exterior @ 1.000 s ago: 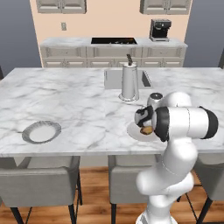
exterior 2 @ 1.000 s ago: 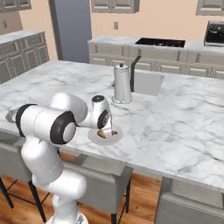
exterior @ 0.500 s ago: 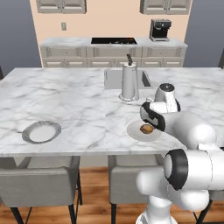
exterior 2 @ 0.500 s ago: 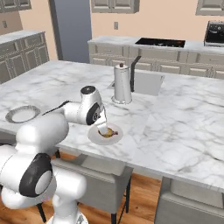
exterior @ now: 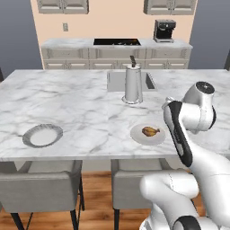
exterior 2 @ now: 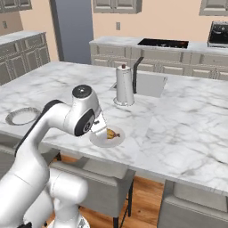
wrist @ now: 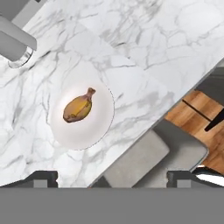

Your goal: Take the chicken drumsticks from the pan and place one on each plate on the dining counter.

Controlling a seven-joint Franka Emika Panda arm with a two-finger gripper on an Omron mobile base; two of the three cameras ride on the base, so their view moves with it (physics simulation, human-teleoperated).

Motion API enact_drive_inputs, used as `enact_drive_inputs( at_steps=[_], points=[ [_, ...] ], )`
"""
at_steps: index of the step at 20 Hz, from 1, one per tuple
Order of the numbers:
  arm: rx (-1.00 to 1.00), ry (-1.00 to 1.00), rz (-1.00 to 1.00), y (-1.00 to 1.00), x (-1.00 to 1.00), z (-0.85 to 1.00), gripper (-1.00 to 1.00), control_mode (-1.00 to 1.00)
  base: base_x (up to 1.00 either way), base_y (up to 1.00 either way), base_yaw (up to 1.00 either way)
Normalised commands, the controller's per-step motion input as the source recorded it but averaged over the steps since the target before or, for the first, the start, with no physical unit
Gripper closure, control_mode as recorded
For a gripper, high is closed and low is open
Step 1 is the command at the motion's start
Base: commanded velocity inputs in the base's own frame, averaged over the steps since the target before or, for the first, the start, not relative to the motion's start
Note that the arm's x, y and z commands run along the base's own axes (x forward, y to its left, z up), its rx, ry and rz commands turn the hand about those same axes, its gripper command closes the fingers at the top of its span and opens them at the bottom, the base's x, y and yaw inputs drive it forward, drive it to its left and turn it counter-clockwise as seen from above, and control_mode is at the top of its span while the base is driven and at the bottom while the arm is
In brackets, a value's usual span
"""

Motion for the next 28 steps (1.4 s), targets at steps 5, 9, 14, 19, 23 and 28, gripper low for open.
enact_drive_inputs(
  at_steps=[5,9,14,19,23,28],
  points=[
    [-0.02,0.05,0.03,0.02,-0.63,-0.04,-1.00,-1.00,0.00,0.00,0.00],
    [0.00,0.00,0.00,0.00,0.00,-0.03,-1.00,-1.00,0.00,0.00,0.00],
    [0.00,0.00,0.00,0.00,-0.01,0.00,-1.00,1.00,-0.41,0.00,0.16],
    [0.00,0.00,0.00,0.00,0.00,0.00,-1.00,1.00,-0.44,0.33,0.35],
    [0.00,0.00,0.00,0.00,0.00,0.00,-1.00,1.00,-0.06,1.00,0.08],
    [0.00,0.00,0.00,0.00,0.00,0.00,-1.00,1.00,-0.05,1.00,0.00]
  ],
)
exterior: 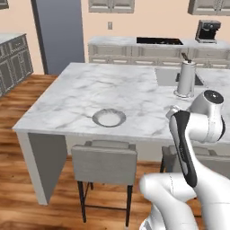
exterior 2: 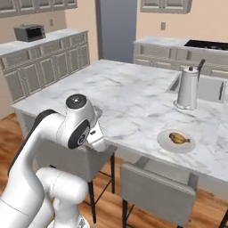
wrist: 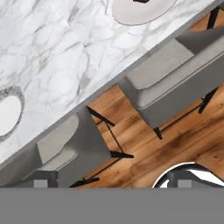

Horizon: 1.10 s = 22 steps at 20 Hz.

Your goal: Take the chicken drumsticks from the pan and place one on each plate on the dining counter.

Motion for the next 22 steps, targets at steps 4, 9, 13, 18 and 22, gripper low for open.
enact_drive_inputs(
  at_steps=[4,9,13,18,22],
  points=[
    [0.00,0.00,0.00,0.00,0.00,0.00,-1.00,1.00,0.00,1.00,-0.10],
    [0.00,0.00,0.00,0.00,0.00,0.00,-1.00,1.00,0.01,1.00,-0.26],
    [0.00,0.00,0.00,0.00,0.00,0.00,-1.00,1.00,0.02,1.00,-0.33],
    [0.00,0.00,0.00,0.00,0.00,0.00,-1.00,1.00,0.00,1.00,-0.40],
    [0.00,0.00,0.00,0.00,0.00,0.00,-1.00,1.00,0.00,1.00,-0.39]
  ],
)
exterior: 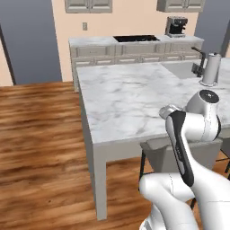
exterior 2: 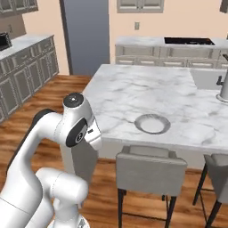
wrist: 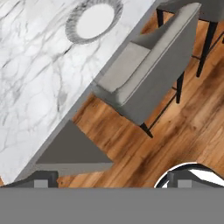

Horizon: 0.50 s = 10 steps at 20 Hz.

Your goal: Take the chicken drumsticks from the pan and place one on each plate on the dining counter.

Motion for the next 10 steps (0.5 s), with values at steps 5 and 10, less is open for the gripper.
enact_drive_inputs(
  at_steps=[5,10],
  points=[
    [0.00,0.00,0.00,0.00,0.00,0.00,-1.00,1.00,0.00,1.00,-0.37],
    [0.00,0.00,0.00,0.00,0.00,0.00,-1.00,1.00,0.00,1.00,-0.36]
  ],
)
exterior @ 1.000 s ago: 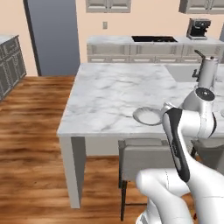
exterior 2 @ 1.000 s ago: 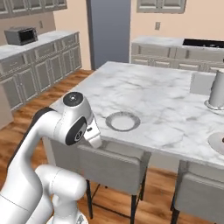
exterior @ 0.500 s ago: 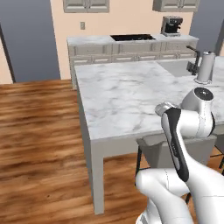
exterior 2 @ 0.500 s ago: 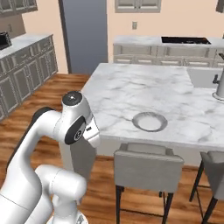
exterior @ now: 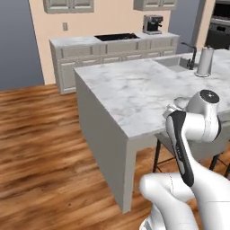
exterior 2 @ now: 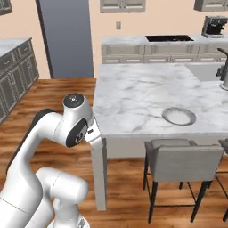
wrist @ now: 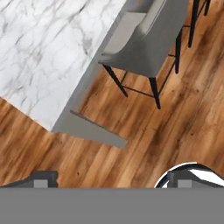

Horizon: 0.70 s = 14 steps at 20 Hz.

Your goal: Take the chicken drumsticks from the pan and place one on each plate on the dining counter.

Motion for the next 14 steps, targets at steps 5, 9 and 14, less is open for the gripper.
enact_drive_inputs(
  at_steps=[5,9,14],
  points=[
    [0.00,0.00,0.00,0.00,0.00,0.00,-1.00,1.00,0.03,1.00,-0.35],
    [0.00,0.00,0.00,0.00,0.00,0.00,-1.00,1.00,0.35,1.00,-0.36],
    [0.00,0.00,0.00,0.00,0.00,0.00,-1.00,1.00,0.51,1.00,-0.40]
  ],
)
